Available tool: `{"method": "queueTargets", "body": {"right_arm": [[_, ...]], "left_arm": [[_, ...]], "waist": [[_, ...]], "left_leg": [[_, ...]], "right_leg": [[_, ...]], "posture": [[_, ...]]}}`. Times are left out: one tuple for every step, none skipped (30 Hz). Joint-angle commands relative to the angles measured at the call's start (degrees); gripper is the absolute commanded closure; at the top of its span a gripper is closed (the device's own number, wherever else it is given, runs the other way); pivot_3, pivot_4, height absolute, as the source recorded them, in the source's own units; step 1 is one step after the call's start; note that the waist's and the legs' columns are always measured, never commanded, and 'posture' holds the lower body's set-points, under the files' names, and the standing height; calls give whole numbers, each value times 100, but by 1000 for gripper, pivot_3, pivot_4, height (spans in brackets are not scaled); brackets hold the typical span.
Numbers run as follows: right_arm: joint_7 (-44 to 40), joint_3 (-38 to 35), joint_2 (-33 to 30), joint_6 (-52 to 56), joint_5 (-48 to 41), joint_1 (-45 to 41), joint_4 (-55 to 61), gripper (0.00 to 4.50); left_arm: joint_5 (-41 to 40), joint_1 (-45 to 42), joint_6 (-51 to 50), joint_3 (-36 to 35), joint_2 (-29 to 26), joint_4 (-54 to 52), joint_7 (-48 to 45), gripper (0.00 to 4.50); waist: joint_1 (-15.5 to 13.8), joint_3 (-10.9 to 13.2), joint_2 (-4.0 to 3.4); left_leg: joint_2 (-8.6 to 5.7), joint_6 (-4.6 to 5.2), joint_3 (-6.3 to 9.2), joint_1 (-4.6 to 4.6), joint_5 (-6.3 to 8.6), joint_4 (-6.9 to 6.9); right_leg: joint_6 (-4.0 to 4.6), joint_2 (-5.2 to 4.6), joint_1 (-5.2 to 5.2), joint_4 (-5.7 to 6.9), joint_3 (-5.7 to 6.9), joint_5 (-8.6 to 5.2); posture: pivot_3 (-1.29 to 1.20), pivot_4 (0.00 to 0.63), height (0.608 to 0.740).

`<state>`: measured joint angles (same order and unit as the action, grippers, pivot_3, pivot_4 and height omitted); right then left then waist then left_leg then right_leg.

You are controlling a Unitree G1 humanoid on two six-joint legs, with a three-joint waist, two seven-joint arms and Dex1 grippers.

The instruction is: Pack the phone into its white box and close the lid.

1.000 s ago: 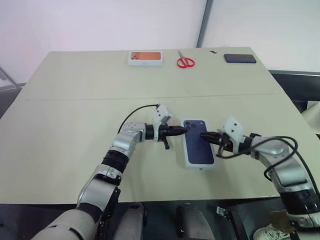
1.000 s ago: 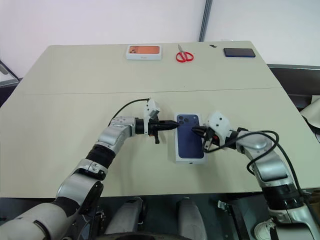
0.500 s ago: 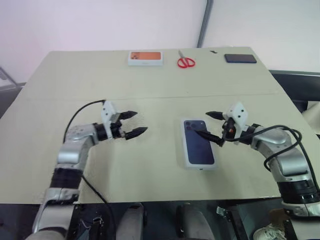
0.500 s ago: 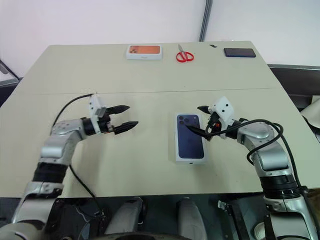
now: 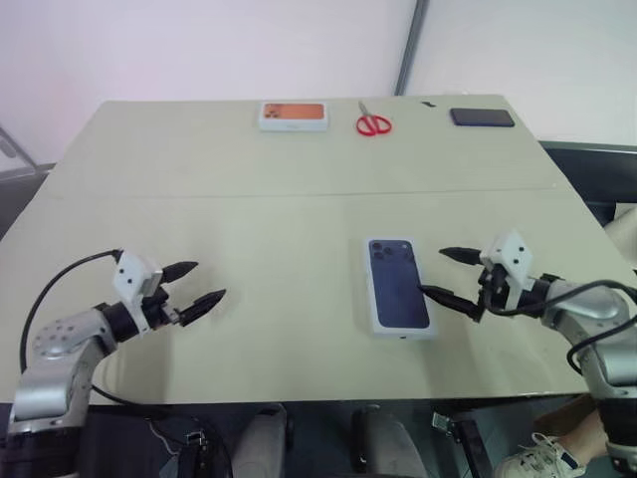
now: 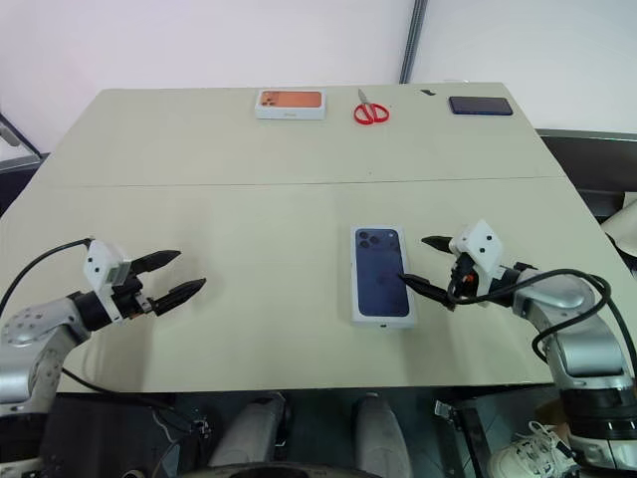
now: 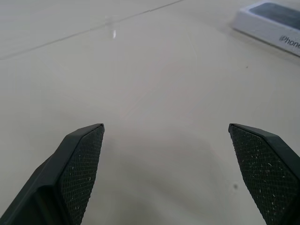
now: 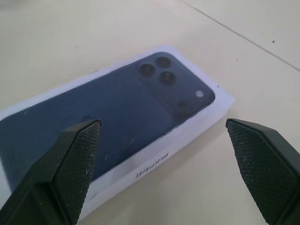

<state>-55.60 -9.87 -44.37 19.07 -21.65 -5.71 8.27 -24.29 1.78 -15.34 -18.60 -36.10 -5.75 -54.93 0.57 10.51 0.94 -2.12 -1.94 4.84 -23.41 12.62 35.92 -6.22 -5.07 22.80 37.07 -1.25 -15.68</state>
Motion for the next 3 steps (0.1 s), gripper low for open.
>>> {"method": "queueTargets", "body": {"right_arm": [[-107, -313, 23, -548, -98, 91, 99, 23], [-173, -348, 5, -606, -110, 151, 8, 23], [-252, -425, 34, -777, -155, 187, -110, 23]], "left_arm": [[-71, 81, 219, -229, -162, -181, 1, 33], [-105, 121, 286, -283, -163, -138, -25, 33], [-69, 159, 395, -307, -178, -97, -19, 33]], "waist": [[-1, 0, 0], [1, 0, 0], [1, 0, 0]], "left_leg": [[0, 0, 0, 0, 0, 0], [0, 0, 0, 0, 0, 0], [0, 0, -1, 1, 0, 0]], "right_leg": [[1, 0, -1, 0, 0, 0], [1, 0, -1, 0, 0, 0], [1, 0, -1, 0, 0, -1]], "posture": [[0, 150, 740], [0, 150, 740], [0, 150, 740]]}}
